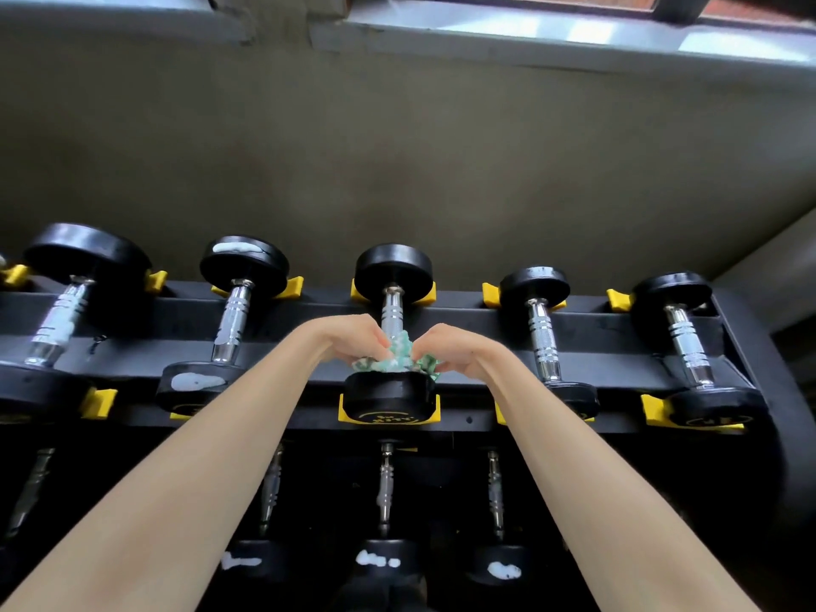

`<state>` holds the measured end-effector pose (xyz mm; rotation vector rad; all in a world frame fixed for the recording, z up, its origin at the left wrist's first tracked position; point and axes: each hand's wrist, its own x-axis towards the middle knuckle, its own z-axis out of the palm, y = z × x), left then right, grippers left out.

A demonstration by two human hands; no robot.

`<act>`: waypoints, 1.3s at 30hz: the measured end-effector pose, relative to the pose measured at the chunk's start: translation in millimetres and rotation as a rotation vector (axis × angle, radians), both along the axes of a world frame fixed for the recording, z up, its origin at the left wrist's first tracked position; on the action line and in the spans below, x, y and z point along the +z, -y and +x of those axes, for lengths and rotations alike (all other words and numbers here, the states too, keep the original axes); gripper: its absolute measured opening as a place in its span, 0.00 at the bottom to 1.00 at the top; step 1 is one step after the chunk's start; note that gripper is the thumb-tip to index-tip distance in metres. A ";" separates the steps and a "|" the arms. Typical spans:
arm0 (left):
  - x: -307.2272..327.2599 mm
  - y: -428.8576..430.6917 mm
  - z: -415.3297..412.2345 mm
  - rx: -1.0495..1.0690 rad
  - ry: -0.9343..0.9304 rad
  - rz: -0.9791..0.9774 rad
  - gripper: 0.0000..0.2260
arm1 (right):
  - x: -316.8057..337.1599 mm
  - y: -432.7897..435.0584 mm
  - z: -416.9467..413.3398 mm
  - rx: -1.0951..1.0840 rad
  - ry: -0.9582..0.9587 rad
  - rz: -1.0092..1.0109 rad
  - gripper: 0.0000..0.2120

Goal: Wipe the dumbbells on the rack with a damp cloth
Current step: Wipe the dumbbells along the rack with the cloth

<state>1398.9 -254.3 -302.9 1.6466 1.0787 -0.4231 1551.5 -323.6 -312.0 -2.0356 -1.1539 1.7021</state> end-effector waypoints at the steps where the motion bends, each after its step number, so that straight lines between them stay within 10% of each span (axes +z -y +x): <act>1: 3.8 -0.3 -1.1 0.019 0.044 -0.066 0.11 | 1.8 0.8 2.2 -0.051 -0.070 -0.001 0.06; 7: 23.4 -14.8 5.0 0.273 0.234 -0.056 0.10 | 0.7 -10.4 9.3 -0.445 -0.524 0.060 0.06; 14: -31.1 -20.9 15.2 0.517 0.106 0.540 0.08 | -20.1 -30.1 -10.4 -0.655 -0.223 0.191 0.16; 19: -47.5 -15.8 27.2 0.699 0.151 0.108 0.15 | -27.9 -34.2 -21.5 -0.594 -0.402 0.021 0.20; 27: -59.1 -30.2 38.3 0.971 0.421 -0.061 0.07 | -45.2 -59.0 -26.0 -0.771 -0.255 0.202 0.09; 39: -55.6 -31.5 24.3 0.547 0.097 0.148 0.16 | -33.6 -45.9 -10.5 -0.462 -0.053 -0.003 0.20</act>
